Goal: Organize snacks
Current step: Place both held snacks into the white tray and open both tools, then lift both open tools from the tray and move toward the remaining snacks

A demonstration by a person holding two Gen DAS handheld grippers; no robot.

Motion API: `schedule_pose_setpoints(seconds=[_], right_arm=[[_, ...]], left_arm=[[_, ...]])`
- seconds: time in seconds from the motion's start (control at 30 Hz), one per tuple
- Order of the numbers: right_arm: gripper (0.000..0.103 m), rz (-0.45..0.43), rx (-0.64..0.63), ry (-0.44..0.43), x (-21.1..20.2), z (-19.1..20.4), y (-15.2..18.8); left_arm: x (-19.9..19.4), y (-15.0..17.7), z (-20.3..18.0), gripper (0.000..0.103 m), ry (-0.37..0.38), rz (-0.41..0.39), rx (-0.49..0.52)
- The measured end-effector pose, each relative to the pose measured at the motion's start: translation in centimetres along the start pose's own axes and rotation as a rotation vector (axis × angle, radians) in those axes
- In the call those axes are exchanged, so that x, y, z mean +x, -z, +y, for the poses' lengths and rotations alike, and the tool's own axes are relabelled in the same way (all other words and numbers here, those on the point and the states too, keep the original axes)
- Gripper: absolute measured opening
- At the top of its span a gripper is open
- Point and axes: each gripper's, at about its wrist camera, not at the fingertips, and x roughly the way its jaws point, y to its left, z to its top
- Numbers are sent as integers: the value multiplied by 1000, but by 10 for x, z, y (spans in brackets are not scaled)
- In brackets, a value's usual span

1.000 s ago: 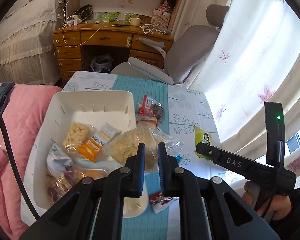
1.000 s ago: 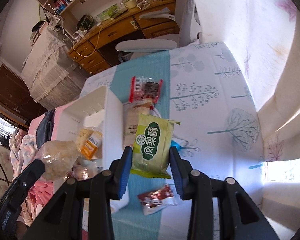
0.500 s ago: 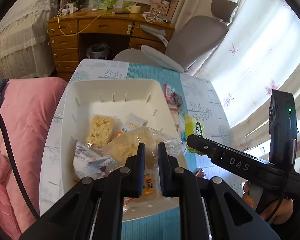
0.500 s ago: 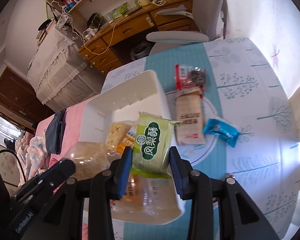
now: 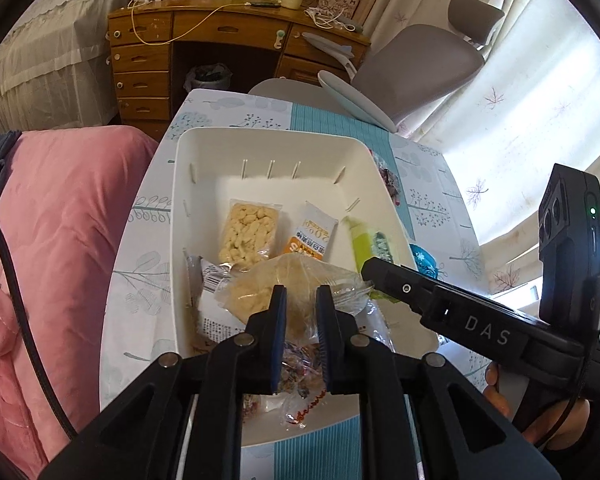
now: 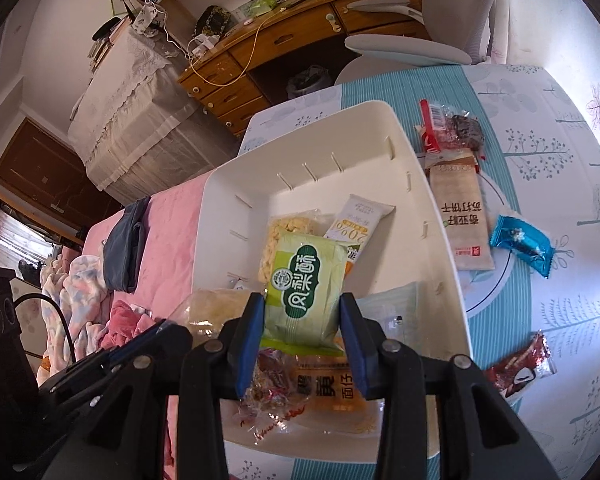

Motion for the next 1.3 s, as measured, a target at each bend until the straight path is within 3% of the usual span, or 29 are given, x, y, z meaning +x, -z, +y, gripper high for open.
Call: schedule_pose_setpoints(seconds=[0.07,0.1,0.17,0.3,0.37,0.63,1.0,1.3], right_arm=[[41,-3,20,-11,1,-1,-1],[44,-4,28,-19,0,-2,-2],[59,-11,35,-17,-3,-4,-4],[62,-26,34,-2,-8,-7,-6],[62,-24,40,4,-9,-10,-5],[62,-26,56,2,-16,-24,-2],[62,-14,53,-6,-31,-55,-5],[62,26,-15,-12,-51,-88,-13]], left_arm=[[1,-1,3,36,-11,1,-11],[0,-1,5,39,-13,0,-17],[0,-3,9,54,-17,0,-29],[1,-3,14,59,-18,-1,-57],[3,-2,14,66,-26,5,-74],[6,4,9,77,-45,24,-101],[2,6,-24,80,-54,22,-106],[0,4,-74,81,-33,16,-139]])
